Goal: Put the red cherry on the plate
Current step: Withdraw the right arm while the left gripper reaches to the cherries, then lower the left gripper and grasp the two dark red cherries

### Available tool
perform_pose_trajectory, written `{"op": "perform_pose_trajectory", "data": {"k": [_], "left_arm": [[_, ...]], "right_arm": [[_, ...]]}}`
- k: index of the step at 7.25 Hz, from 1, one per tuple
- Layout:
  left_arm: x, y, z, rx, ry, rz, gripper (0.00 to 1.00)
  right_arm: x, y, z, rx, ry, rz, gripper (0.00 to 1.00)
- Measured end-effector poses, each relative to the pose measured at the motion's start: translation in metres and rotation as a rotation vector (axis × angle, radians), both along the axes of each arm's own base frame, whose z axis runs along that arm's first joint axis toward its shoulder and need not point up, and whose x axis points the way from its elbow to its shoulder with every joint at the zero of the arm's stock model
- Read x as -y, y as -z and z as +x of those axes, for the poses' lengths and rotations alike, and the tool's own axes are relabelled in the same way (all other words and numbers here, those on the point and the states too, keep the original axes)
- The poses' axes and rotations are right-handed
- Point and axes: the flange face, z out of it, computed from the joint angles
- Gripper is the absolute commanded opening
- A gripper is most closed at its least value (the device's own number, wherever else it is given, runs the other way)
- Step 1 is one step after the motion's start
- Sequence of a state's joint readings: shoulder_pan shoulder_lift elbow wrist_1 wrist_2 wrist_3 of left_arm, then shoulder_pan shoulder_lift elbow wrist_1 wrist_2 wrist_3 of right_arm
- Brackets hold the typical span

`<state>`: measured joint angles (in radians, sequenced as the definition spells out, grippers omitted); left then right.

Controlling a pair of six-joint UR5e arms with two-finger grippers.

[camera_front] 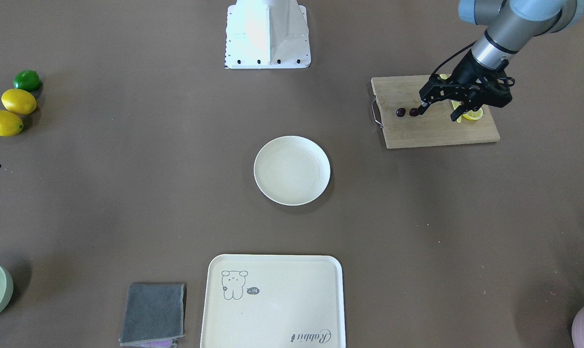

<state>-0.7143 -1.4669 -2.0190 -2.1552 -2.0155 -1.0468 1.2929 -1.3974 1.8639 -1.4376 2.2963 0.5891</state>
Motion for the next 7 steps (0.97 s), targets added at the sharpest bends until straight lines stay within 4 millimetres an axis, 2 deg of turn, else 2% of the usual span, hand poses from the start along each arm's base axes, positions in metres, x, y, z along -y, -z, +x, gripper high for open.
{"op": "perform_pose_trajectory", "data": {"k": [1,3,7], "left_arm": [[-0.018,-0.008,0.017,0.029,-0.027,0.01,0.75],[-0.046,-0.024,0.045,0.083,-0.062,0.033,0.66],[-0.056,-0.044,0.06,0.125,-0.086,0.028,0.51]], "right_arm": [[-0.003,-0.01,0.01,-0.008,0.01,0.007,1.0],[-0.007,-0.019,0.016,-0.013,0.014,0.004,1.0],[-0.01,-0.025,0.02,-0.017,0.01,-0.003,1.0]]}}
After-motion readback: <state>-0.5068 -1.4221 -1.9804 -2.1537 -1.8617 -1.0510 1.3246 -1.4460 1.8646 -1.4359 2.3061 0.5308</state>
